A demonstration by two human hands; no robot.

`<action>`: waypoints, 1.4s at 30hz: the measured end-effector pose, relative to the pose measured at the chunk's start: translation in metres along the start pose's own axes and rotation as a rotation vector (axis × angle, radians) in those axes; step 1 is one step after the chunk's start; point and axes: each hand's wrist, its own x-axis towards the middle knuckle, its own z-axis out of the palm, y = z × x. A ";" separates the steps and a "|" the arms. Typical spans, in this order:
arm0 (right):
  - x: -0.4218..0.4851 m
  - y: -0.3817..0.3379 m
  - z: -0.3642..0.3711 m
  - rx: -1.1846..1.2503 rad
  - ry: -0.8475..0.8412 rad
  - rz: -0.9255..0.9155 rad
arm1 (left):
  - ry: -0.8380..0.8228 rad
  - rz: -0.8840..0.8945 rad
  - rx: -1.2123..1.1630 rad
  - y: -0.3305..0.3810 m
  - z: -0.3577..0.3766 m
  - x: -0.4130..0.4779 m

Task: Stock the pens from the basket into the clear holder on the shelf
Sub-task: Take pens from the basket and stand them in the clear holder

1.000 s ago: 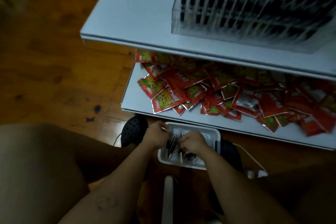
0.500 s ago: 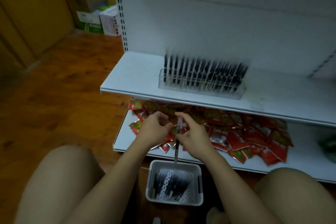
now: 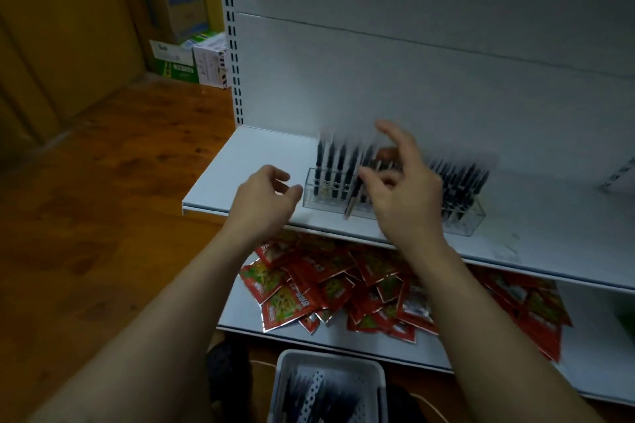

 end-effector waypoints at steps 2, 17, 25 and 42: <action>0.017 0.002 0.012 0.036 0.049 -0.046 | 0.047 -0.027 -0.025 -0.003 0.003 0.015; 0.048 0.045 0.076 -0.043 0.011 -0.139 | -0.091 -0.156 -0.048 -0.020 0.033 0.067; 0.035 0.042 0.062 -0.159 -0.147 -0.066 | -0.042 -0.128 0.052 -0.019 0.033 0.057; -0.150 0.083 0.056 -0.298 -0.544 0.401 | -0.313 -0.112 0.324 -0.056 0.037 -0.090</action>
